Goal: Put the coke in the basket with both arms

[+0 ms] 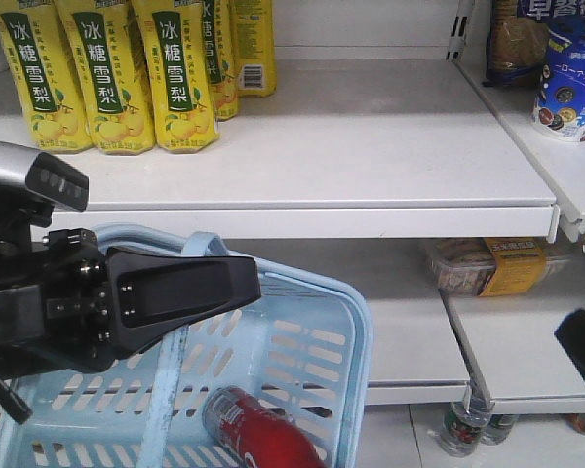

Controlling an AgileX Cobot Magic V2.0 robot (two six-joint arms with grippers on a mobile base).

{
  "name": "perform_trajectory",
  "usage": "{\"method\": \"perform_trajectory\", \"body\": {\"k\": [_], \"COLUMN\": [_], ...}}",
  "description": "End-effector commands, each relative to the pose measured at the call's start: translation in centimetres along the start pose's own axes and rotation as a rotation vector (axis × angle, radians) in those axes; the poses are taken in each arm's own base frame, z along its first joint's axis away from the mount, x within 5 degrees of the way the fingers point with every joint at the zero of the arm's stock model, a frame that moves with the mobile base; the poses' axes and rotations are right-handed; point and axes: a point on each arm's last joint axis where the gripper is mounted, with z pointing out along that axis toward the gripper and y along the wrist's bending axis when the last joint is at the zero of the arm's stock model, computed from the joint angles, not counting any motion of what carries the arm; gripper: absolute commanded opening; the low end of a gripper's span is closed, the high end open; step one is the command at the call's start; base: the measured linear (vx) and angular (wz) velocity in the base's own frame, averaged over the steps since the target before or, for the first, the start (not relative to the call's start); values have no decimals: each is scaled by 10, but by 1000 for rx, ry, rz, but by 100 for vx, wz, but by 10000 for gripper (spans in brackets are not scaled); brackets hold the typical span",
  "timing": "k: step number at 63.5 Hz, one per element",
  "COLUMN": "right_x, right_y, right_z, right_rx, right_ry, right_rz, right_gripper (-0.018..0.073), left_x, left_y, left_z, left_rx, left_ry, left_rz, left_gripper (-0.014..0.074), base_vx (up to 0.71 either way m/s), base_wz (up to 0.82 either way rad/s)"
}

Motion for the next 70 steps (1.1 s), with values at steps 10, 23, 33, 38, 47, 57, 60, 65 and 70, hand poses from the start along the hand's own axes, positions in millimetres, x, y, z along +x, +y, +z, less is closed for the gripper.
{"method": "perform_trajectory", "body": {"k": [10,23,33,38,47,57,60,65,70], "right_x": [36,39,39,39,39,39,39,39,39], "right_y": [-10,-10,-10,-10,-10,-10,-10,-10,-10], "right_z": [-10,-10,-10,-10,-10,-10,-10,-10,-10], "right_rx": [76,73,73,73,73,73,73,73,73], "right_ry": [19,29,29,29,29,29,29,29,29], "right_rz": [30,38,38,38,38,38,38,38,38], "right_gripper": [-5,-5,-5,-5,-5,-5,-5,-5,-5], "left_x": [-7,-7,-7,-7,-7,-7,-7,-7,-7], "left_y": [-35,-35,-35,-35,-35,-35,-35,-35,-35], "left_z": [-2,-2,-2,-2,-2,-2,-2,-2,-2], "left_rx": [258,258,258,258,258,258,258,258,258], "left_ry": [-28,-28,-28,-28,-28,-28,-28,-28,-28], "left_rz": [28,28,28,28,28,28,28,28,28], "left_gripper": [-6,-6,-6,-6,-6,-6,-6,-6,-6], "base_vx": [0,0,0,0,0,0,0,0,0], "base_wz": [0,0,0,0,0,0,0,0,0]}}
